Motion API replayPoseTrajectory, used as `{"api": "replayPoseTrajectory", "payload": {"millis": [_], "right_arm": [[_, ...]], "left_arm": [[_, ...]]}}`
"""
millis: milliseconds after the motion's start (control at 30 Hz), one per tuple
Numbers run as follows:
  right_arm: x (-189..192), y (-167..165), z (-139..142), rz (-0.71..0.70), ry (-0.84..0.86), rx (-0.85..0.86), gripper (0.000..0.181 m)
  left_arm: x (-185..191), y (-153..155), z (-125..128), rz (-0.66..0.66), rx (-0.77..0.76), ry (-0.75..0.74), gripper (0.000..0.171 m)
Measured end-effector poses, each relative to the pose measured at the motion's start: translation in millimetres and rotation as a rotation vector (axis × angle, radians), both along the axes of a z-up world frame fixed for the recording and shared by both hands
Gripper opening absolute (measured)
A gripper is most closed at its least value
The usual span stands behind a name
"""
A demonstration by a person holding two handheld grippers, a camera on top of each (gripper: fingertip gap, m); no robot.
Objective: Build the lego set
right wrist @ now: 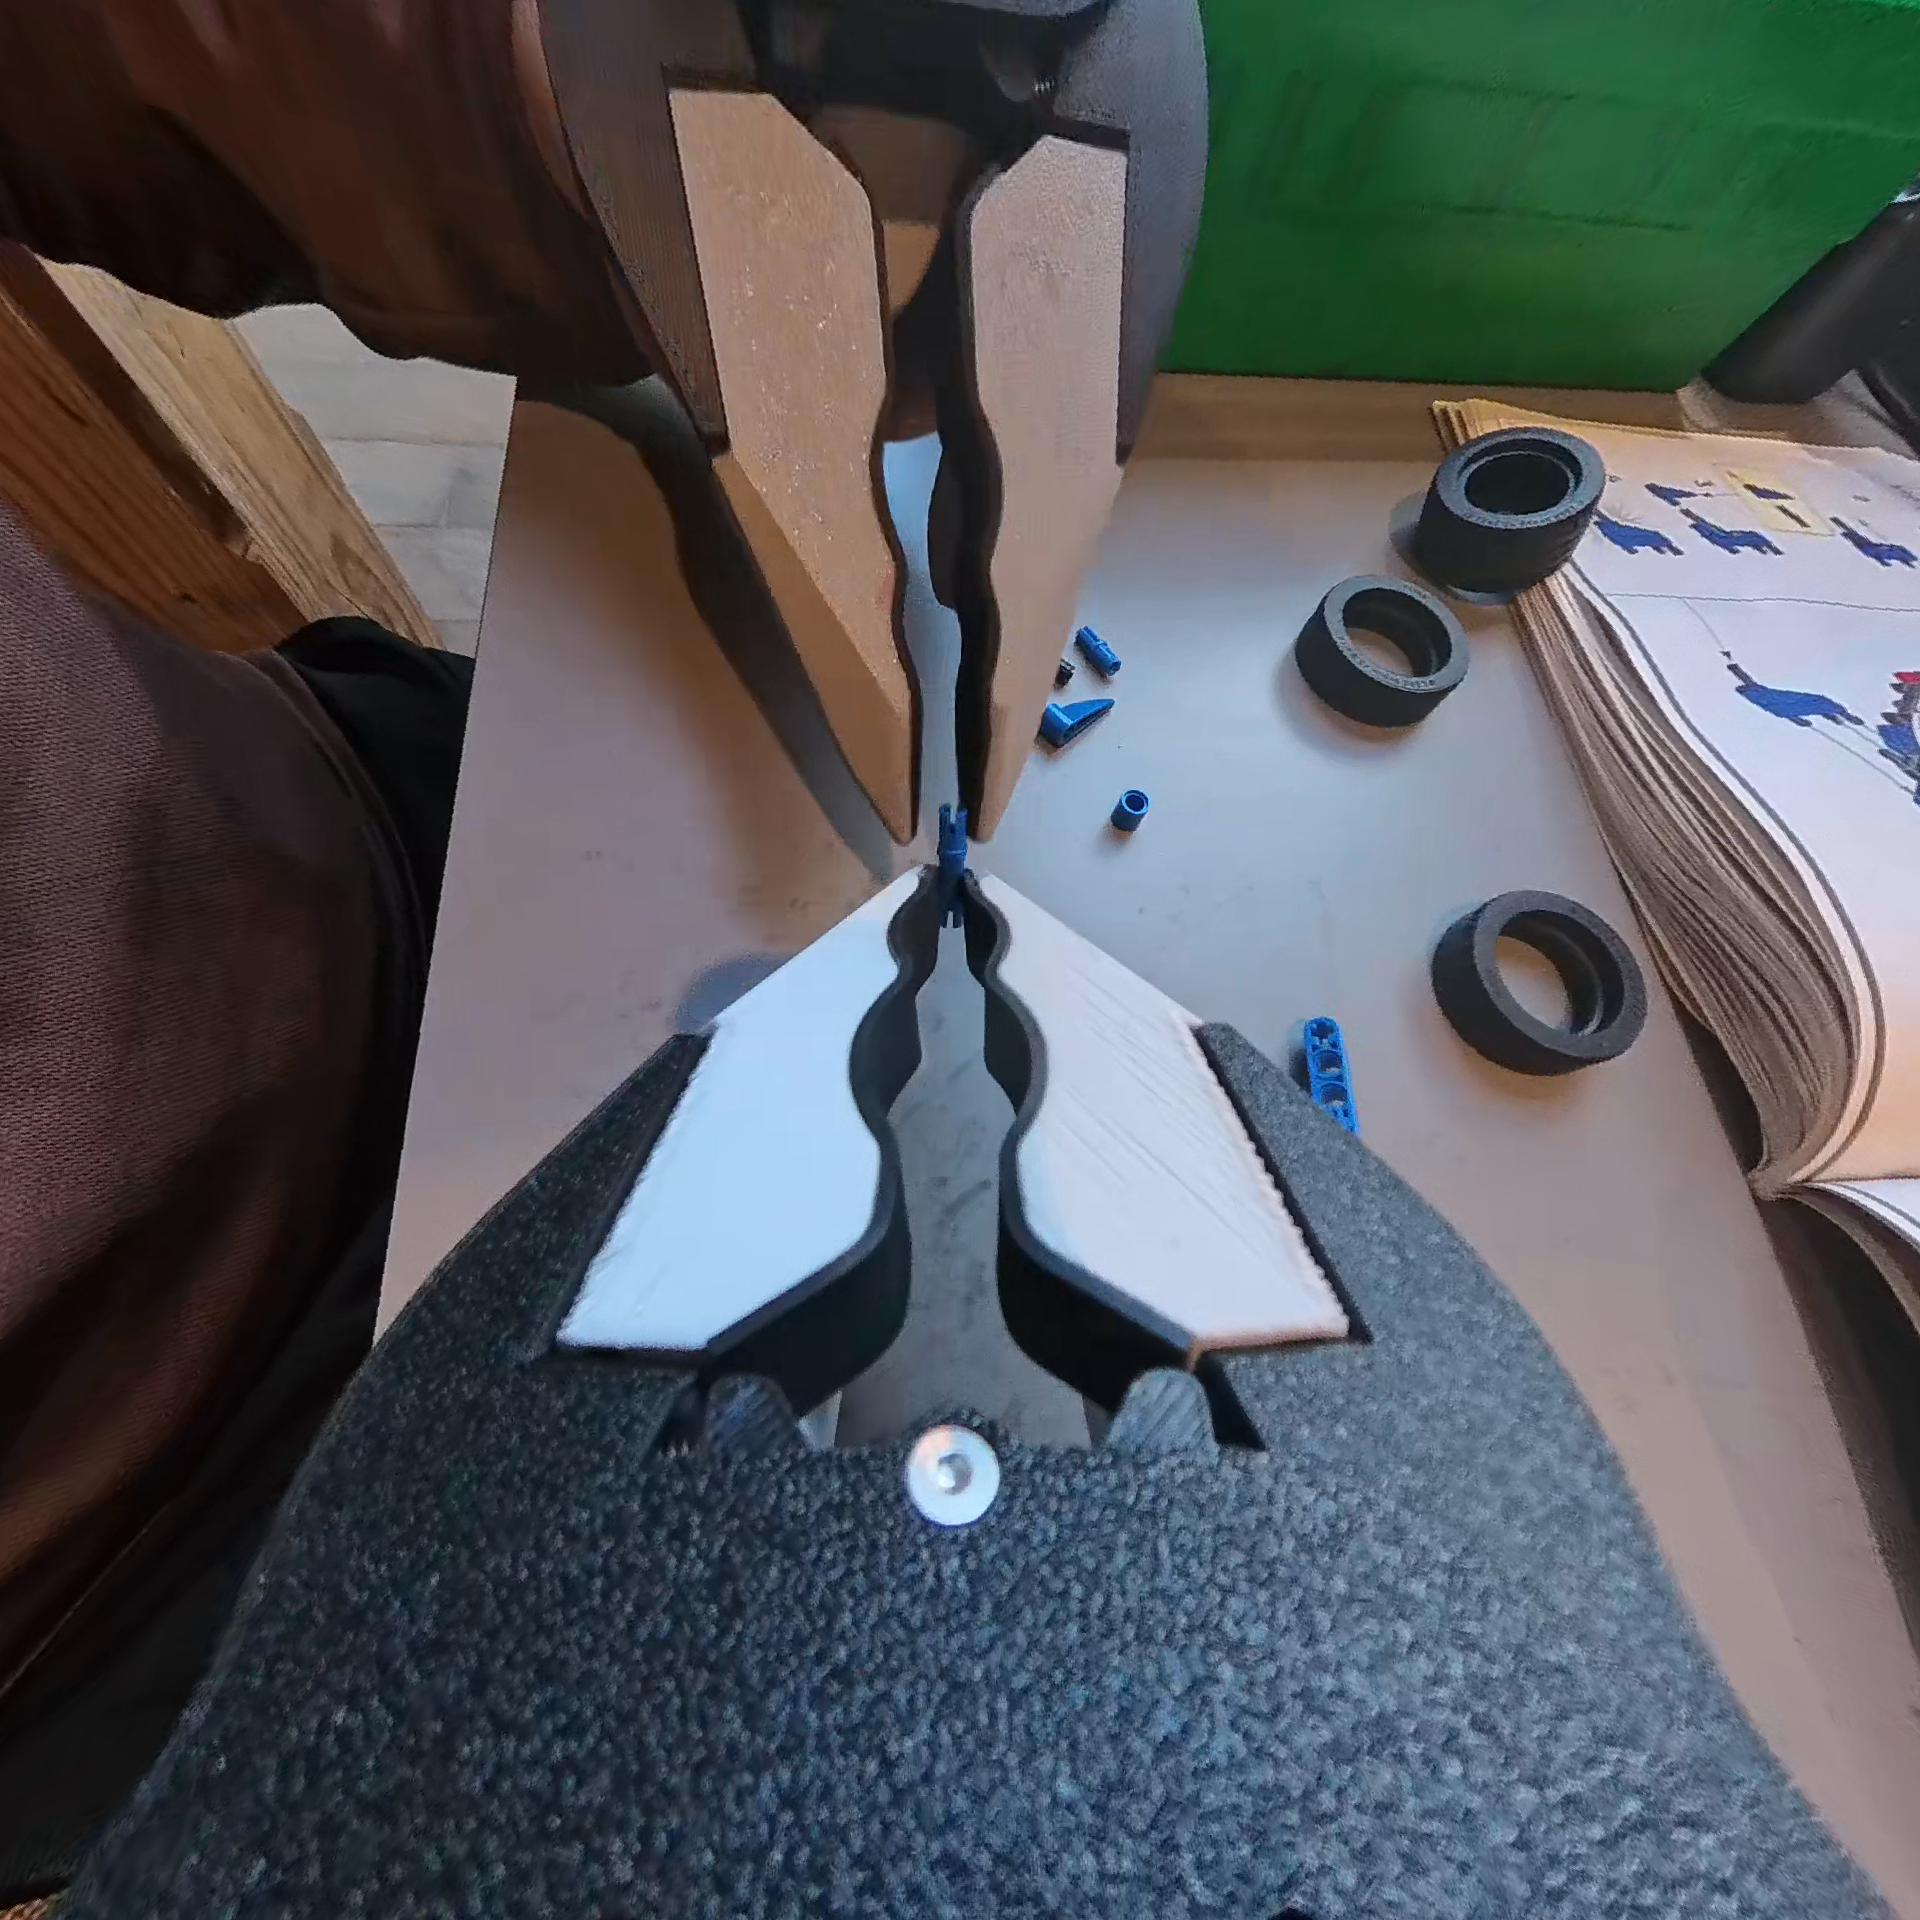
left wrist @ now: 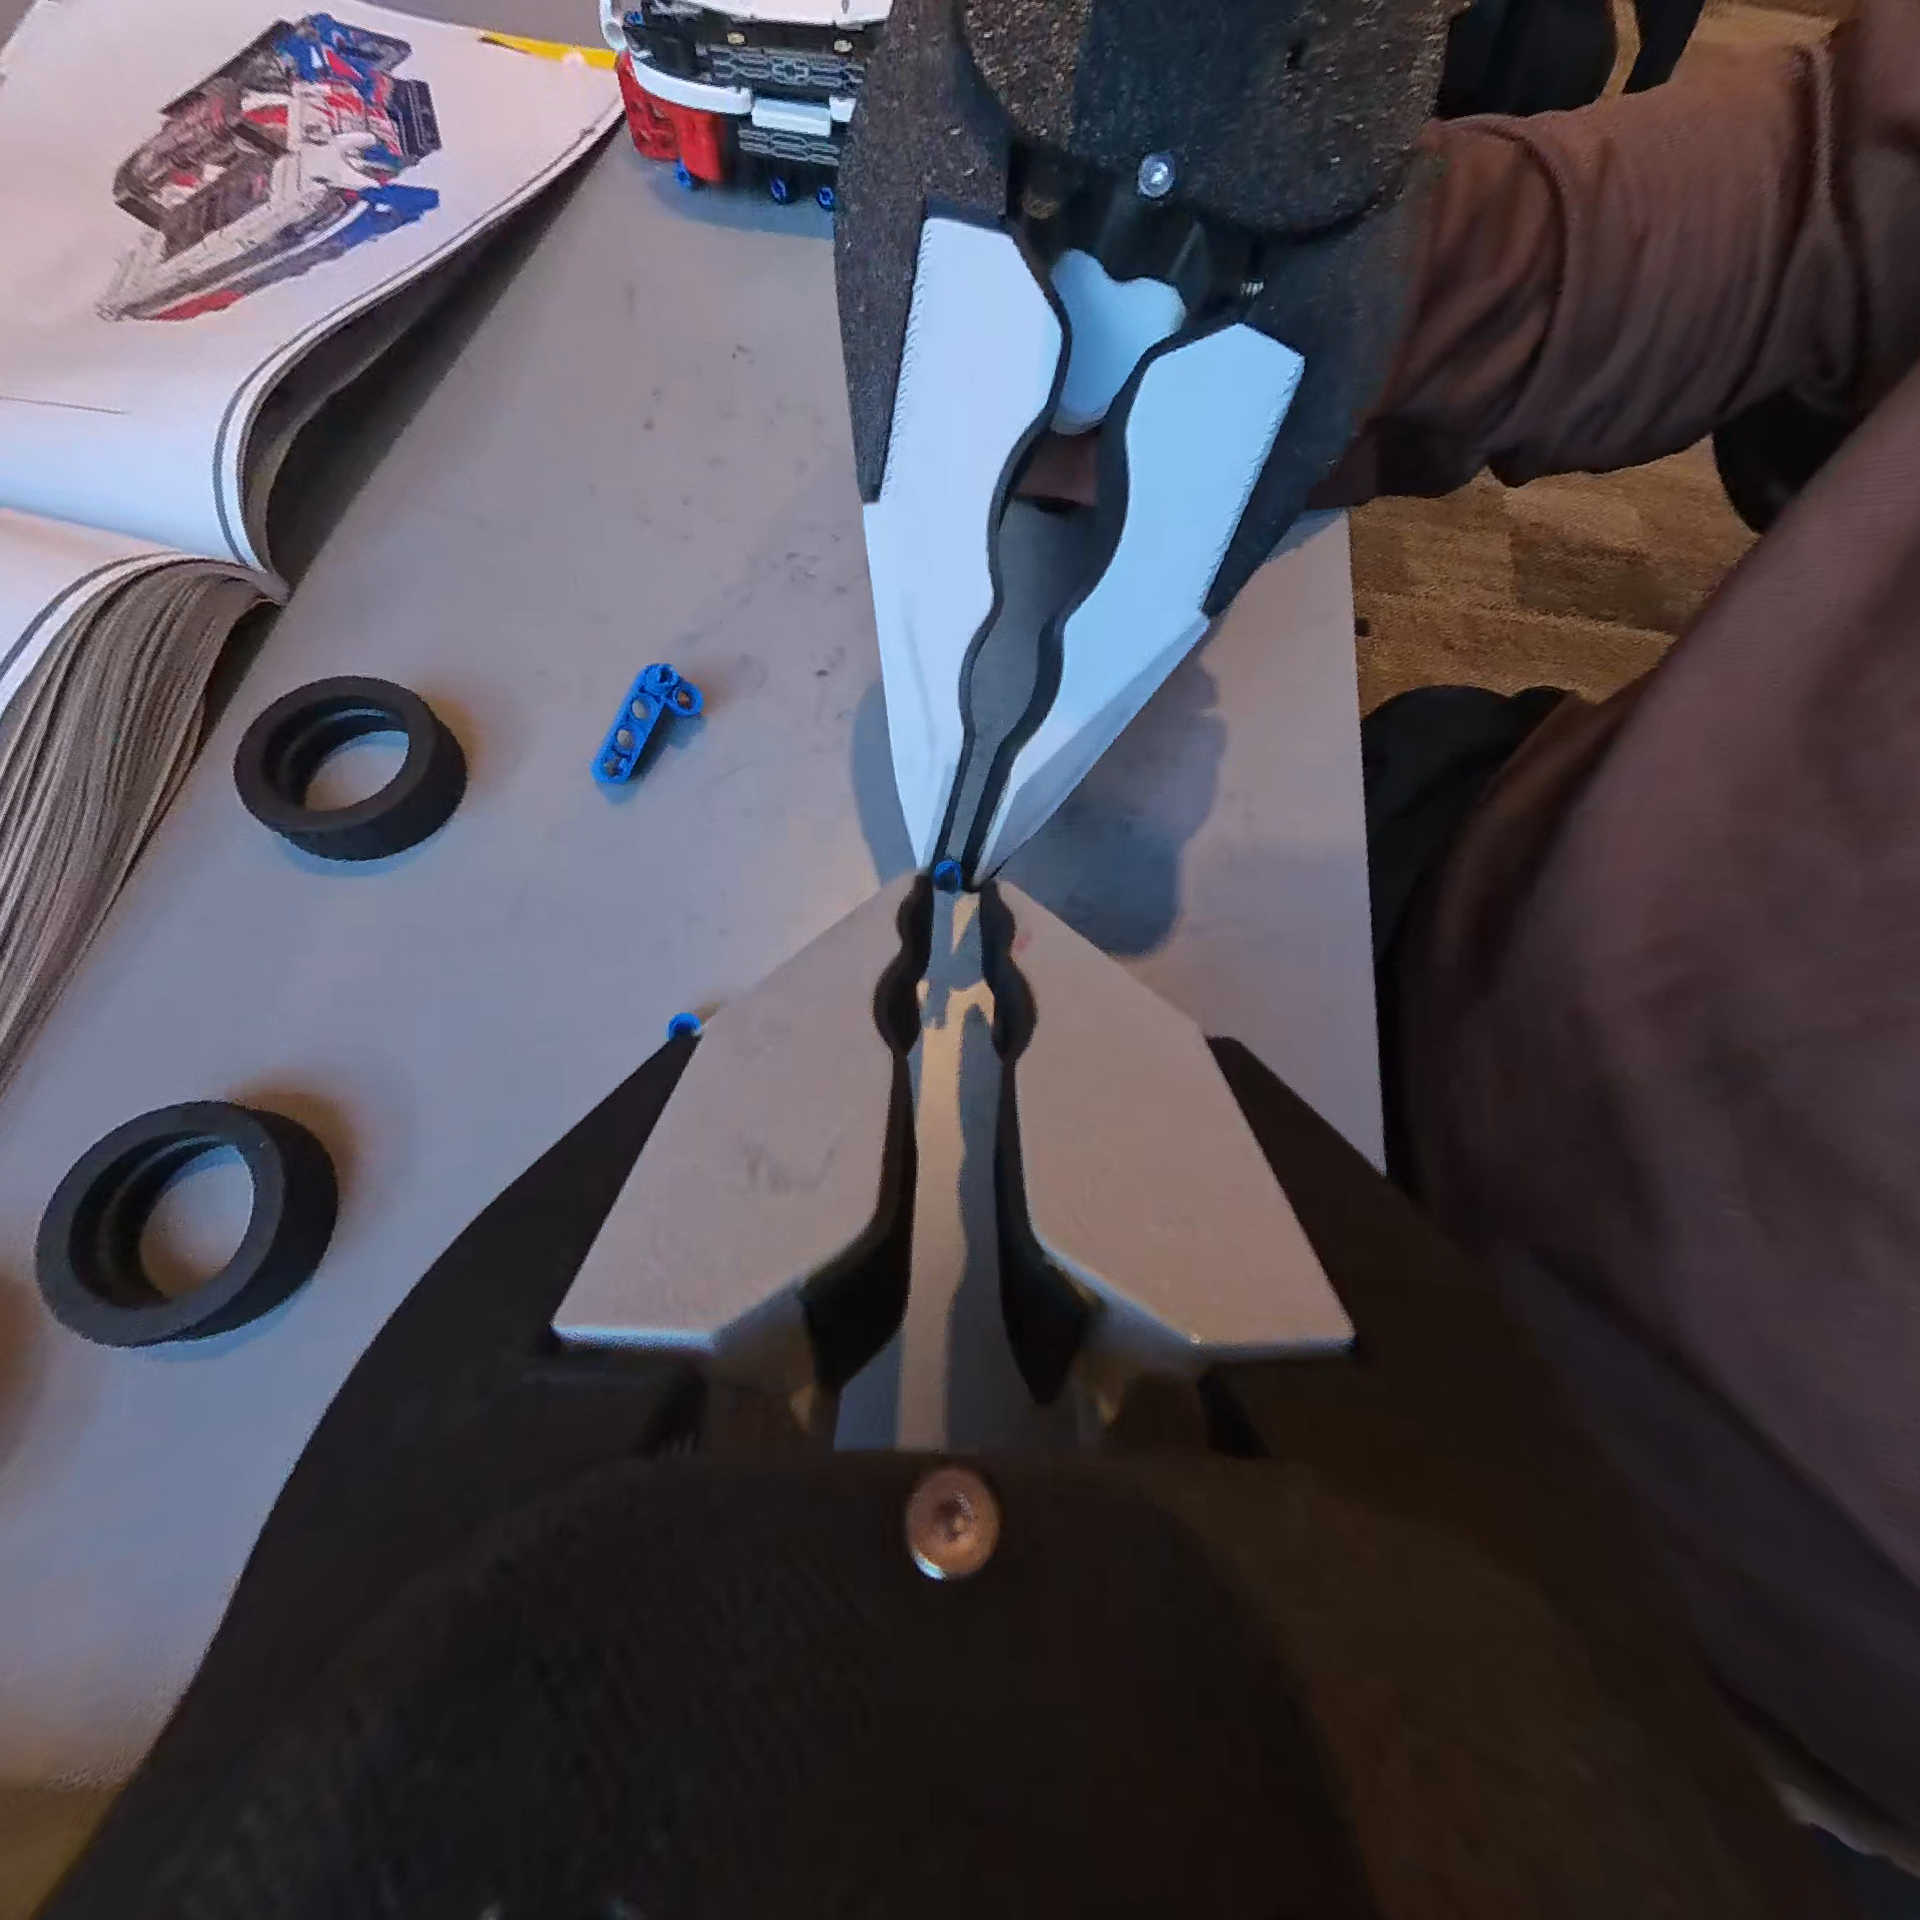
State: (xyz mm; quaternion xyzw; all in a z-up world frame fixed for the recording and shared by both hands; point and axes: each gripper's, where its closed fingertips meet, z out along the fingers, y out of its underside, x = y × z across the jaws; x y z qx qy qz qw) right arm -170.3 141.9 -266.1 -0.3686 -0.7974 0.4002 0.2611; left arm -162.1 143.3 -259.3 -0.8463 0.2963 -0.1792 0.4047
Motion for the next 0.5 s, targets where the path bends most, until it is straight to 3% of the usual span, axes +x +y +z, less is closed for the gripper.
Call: {"api": "replayPoseTrajectory", "payload": {"millis": [500], "right_arm": [[0.1, -0.6, -4.6, 0.005, -0.026, 0.011, 0.004]], "left_arm": [[-1.2, 1.6, -3.2, 0.01, 0.061, 0.045, 0.002]]}}
